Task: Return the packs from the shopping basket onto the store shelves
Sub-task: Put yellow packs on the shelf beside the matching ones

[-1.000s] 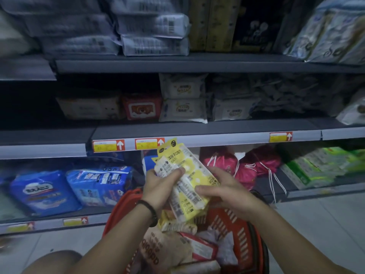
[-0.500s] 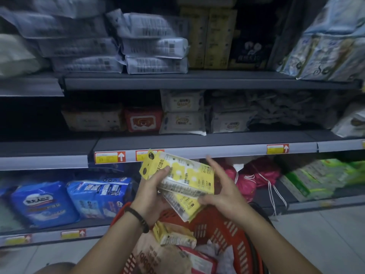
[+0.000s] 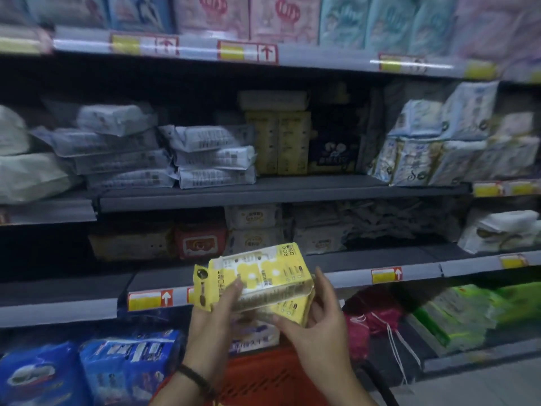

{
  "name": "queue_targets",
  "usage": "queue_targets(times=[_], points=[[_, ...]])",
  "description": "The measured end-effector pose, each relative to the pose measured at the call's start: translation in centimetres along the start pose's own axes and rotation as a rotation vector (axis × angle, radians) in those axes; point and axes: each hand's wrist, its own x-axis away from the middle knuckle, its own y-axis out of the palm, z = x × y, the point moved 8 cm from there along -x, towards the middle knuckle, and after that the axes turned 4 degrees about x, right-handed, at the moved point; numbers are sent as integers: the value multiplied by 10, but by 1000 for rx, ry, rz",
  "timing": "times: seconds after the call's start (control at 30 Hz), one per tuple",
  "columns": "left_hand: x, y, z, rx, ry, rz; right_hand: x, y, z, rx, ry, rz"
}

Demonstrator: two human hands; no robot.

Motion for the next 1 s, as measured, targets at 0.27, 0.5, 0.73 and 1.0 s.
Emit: queue_targets(times=[0.27, 0.5, 0.73, 1.0], points=[[-19, 77, 106, -284, 420, -86, -70, -46, -98, 47, -223, 60], [-73, 153, 166, -652, 689, -120, -179, -75, -162, 207, -337, 85], [-147, 193, 168, -846, 684, -34, -288, -73, -158, 470, -300, -33], [-175, 193, 147, -1162, 460, -39, -320, -70, -121, 733, -164, 17]])
